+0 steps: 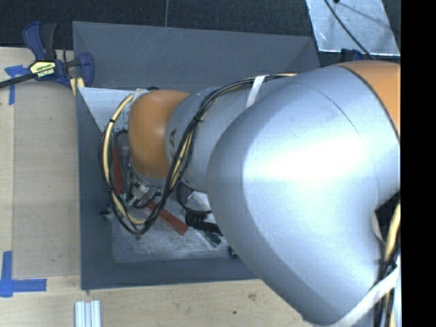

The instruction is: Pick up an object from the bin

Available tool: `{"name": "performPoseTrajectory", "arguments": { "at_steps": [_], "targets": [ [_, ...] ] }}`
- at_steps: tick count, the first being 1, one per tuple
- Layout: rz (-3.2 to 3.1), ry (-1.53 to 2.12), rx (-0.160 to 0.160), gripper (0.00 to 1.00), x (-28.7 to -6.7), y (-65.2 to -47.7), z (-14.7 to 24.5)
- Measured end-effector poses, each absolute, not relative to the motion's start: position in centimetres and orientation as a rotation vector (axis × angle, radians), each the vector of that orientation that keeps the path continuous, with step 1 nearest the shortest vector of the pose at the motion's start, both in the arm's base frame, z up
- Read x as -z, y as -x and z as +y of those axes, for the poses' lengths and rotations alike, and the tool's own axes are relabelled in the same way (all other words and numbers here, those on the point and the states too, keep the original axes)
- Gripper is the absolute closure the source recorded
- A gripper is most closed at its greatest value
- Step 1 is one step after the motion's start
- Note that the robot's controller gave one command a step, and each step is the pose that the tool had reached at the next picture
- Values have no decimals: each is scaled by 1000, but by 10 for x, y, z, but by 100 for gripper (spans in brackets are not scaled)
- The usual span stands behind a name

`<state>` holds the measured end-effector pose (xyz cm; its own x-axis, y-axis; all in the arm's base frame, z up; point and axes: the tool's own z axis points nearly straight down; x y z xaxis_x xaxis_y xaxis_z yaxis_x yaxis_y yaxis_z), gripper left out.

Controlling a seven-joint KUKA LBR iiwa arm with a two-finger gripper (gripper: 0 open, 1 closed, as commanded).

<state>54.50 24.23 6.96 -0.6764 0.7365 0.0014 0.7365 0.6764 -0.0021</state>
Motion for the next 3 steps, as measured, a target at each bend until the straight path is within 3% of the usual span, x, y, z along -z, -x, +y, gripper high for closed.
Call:
{"name": "performPoseTrajectory", "arguments": {
  "at_steps": [1, 2, 3],
  "targets": [
    [-2876, 1261, -1, 0, -70, -545, 242],
    [-2873, 1259, 0, 100, -73, -545, 243],
    [-2881, 1260, 3, 100, -105, -546, 242]
  ]
}}
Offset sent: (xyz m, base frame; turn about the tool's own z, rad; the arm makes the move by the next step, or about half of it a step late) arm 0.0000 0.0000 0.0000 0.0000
